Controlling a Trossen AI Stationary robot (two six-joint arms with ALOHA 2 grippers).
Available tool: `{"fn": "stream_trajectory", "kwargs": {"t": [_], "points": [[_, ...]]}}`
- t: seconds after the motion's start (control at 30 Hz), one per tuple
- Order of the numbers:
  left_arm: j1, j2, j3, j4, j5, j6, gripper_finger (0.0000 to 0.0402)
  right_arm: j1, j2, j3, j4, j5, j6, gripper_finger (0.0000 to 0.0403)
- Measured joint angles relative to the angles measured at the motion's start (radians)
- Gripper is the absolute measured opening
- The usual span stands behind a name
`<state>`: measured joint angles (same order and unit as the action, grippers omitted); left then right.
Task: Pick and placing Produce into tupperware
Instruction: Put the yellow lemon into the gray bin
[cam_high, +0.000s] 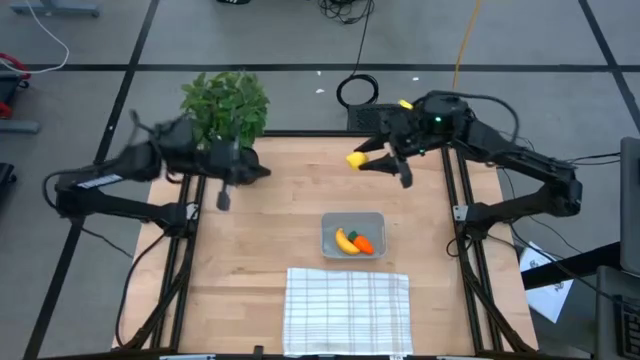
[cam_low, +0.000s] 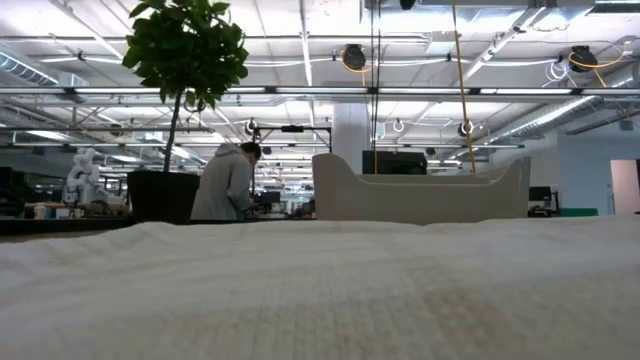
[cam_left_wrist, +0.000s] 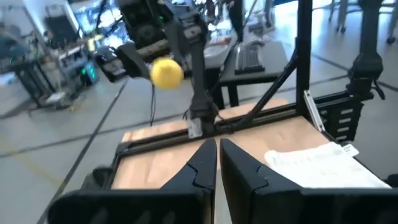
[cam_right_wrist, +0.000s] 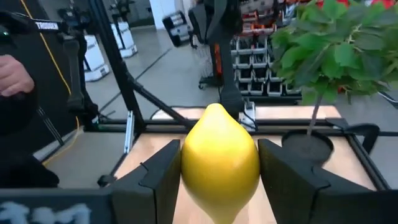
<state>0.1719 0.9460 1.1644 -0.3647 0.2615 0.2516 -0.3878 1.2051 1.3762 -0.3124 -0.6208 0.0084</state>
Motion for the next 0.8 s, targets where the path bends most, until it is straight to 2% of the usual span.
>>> {"fn": "stream_trajectory", "kwargs": {"t": [0.13,0.27,0.6,0.8], "points": [[-0.019,-0.002,-0.198,0.244,0.005,0.003,0.0026,0.000,-0.060,0.000,-0.049,0.023,-0.029,0.0182],[-0.031,-0.005,-0.338,0.393,-0.014,0.005,0.0026,-0.006,-0.113,0.000,-0.095,0.026,-0.035,0.0182],[-0.087,-0.004,-0.487,0.427,-0.162,-0.080,0.0026,-0.002,-0.214,-0.003,-0.251,0.156,-0.030,0.0182],[-0.150,-0.004,-0.561,0.527,-0.269,-0.076,0.0026,-0.002,-0.302,-0.108,-0.259,0.179,-0.031,0.0182]]}}
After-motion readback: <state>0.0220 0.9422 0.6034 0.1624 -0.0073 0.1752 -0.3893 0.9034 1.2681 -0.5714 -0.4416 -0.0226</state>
